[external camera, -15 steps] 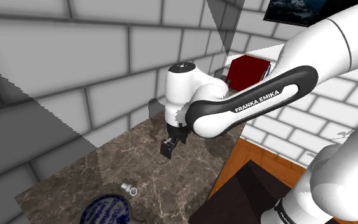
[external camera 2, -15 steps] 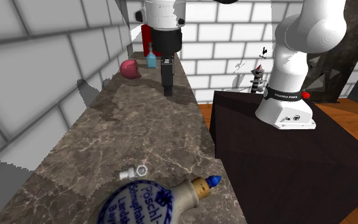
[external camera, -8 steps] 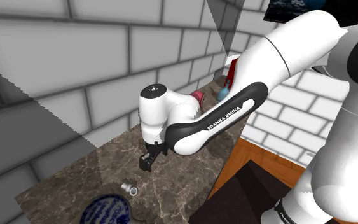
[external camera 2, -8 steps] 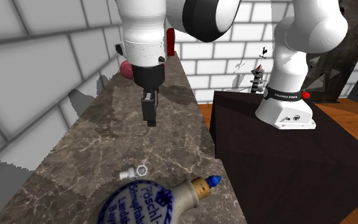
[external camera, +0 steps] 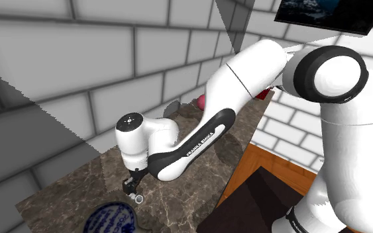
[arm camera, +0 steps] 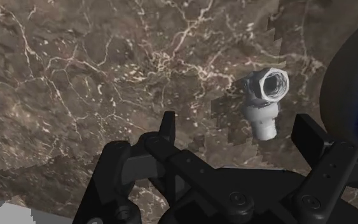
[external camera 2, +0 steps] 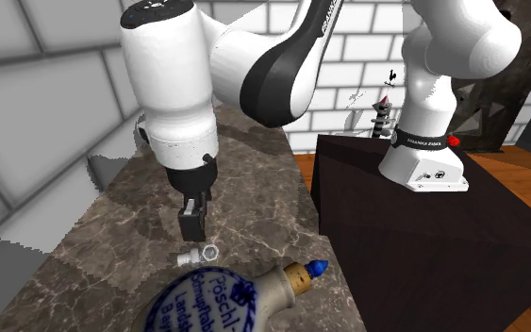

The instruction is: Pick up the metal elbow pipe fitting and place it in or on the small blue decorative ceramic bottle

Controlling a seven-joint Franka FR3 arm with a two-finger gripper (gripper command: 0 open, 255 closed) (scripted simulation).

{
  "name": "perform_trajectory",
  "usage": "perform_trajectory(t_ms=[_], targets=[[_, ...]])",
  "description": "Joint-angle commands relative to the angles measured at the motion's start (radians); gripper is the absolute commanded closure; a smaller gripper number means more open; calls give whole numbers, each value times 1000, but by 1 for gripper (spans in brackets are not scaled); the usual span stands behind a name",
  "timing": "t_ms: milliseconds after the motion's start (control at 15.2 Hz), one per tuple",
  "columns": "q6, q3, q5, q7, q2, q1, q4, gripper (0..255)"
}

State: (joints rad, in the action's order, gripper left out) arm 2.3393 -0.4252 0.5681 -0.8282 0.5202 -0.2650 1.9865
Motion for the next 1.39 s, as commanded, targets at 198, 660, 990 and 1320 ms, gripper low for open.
perform_trajectory(t_ms=[198,660,990,1320], targets=[[-13,41,58,-39,158,-75,-159,0],[37,73,94,-59,223,-85,-174,0],[37,73,94,-59,223,-86,-174,0],[36,74,94,-59,227,-87,-178,255]])
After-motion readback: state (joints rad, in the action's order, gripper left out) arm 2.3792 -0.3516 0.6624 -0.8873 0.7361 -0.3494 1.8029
